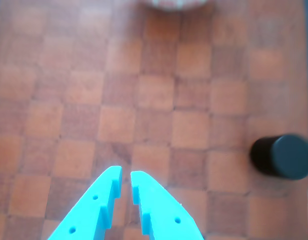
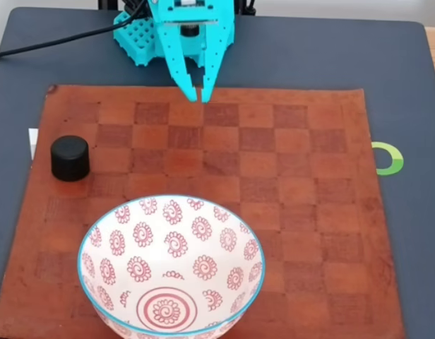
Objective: Grasp a black cylinder and put it in a bowl.
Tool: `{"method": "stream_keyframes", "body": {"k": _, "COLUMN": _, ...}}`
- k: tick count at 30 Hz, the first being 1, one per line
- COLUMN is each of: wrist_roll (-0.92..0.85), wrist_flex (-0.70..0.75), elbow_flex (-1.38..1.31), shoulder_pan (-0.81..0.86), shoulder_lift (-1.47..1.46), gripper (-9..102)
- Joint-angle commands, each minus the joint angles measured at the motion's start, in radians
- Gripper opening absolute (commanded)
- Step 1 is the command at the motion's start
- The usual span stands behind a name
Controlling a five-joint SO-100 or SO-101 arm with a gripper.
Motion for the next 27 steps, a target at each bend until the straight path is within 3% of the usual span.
{"method": "stream_keyframes", "body": {"k": 1, "wrist_roll": -0.017, "wrist_flex": -0.020, "elbow_flex": -0.107, "shoulder_pan": 0.002, "shoulder_lift": -0.115, "gripper": 0}}
{"method": "stream_keyframes", "body": {"k": 10, "wrist_roll": -0.026, "wrist_flex": -0.005, "elbow_flex": -0.411, "shoulder_pan": -0.006, "shoulder_lift": -0.647, "gripper": 0}}
{"method": "stream_keyframes", "body": {"k": 16, "wrist_roll": -0.166, "wrist_flex": -0.003, "elbow_flex": -0.635, "shoulder_pan": 0.040, "shoulder_lift": -0.983, "gripper": 0}}
{"method": "stream_keyframes", "body": {"k": 27, "wrist_roll": -0.422, "wrist_flex": 0.029, "elbow_flex": -0.707, "shoulder_pan": 0.272, "shoulder_lift": -1.121, "gripper": 2}}
